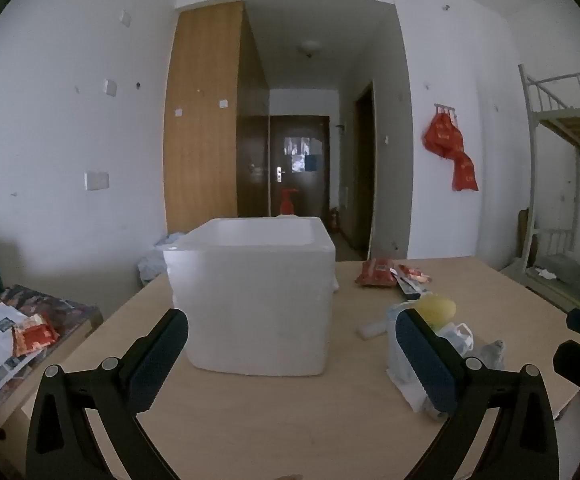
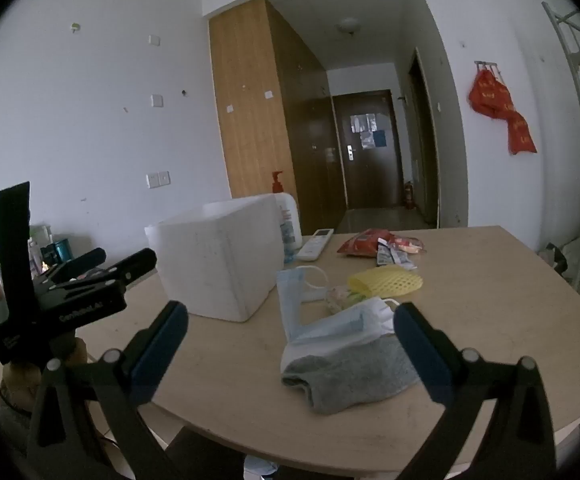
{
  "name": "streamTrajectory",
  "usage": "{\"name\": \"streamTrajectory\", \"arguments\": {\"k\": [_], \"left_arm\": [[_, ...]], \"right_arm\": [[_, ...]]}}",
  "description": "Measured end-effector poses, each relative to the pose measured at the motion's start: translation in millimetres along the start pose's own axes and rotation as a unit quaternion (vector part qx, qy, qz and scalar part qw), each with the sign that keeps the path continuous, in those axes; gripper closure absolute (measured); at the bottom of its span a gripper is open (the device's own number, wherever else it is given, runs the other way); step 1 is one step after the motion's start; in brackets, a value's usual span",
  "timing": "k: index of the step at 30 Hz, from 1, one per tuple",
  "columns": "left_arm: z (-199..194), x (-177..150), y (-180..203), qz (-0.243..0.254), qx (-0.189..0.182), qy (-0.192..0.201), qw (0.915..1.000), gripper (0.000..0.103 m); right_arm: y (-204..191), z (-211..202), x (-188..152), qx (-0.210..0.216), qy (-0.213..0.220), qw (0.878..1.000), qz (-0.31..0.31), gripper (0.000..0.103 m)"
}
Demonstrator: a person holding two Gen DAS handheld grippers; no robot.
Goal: Organize soft objects
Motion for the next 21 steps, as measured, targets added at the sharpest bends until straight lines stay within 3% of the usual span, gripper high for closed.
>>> {"name": "streamTrajectory", "arguments": {"k": [21], "left_arm": [[-4.7, 5.2, 1.8, -0.003, -0.007, 0.026, 0.9996, 0.000]], "right_arm": [[2.3, -3.8, 5.7, -0.006, 0.012, 1.000, -0.004, 0.000]]}}
Point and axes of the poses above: each gripper's, at about its wrist camera, not at the fingertips, and z roughly the way its jaws point, y to its right, x to its top, the point moved 9 cm from there along z, roughly the way its jaws point, and after that the axes turned 12 degrees about -z, right-handed, at the moved point
